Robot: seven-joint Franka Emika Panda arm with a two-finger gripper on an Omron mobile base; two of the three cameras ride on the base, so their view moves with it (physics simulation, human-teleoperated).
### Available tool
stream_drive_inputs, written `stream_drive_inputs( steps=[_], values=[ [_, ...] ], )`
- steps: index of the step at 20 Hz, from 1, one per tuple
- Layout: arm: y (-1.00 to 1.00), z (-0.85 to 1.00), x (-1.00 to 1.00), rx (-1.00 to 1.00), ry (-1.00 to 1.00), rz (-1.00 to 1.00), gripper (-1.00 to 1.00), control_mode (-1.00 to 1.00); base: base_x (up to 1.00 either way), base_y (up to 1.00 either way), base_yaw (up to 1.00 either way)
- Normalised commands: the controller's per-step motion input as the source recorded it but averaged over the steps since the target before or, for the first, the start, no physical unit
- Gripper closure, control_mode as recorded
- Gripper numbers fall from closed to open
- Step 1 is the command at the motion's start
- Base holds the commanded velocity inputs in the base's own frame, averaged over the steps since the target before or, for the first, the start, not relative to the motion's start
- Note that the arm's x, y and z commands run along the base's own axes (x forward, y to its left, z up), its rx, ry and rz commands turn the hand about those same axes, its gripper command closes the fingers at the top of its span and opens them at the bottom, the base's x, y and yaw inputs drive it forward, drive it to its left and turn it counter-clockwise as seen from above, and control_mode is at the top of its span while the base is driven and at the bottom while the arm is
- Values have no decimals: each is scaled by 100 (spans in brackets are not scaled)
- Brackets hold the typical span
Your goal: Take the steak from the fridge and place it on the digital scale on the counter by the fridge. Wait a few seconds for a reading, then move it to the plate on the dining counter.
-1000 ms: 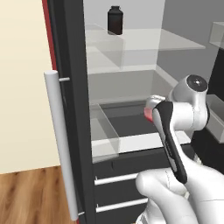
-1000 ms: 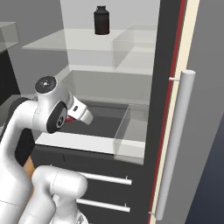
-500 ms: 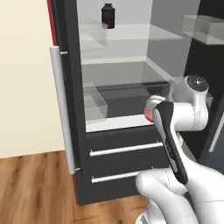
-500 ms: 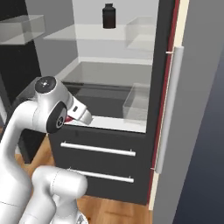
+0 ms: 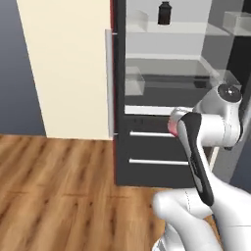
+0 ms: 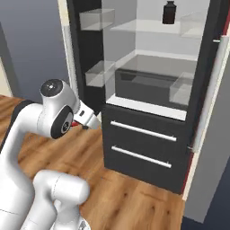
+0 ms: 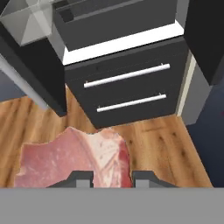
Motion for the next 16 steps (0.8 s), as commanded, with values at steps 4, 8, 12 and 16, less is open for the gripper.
stream_drive_inputs(
  steps=[4,8,12,16],
  values=[
    [0,0,0,0,0,0,100,100,-100,0,83],
    [0,0,0,0,0,0,100,100,-100,2,82],
    [0,0,0,0,0,0,100,100,-85,18,83],
    [0,0,0,0,0,0,100,100,-52,35,80]
  ],
)
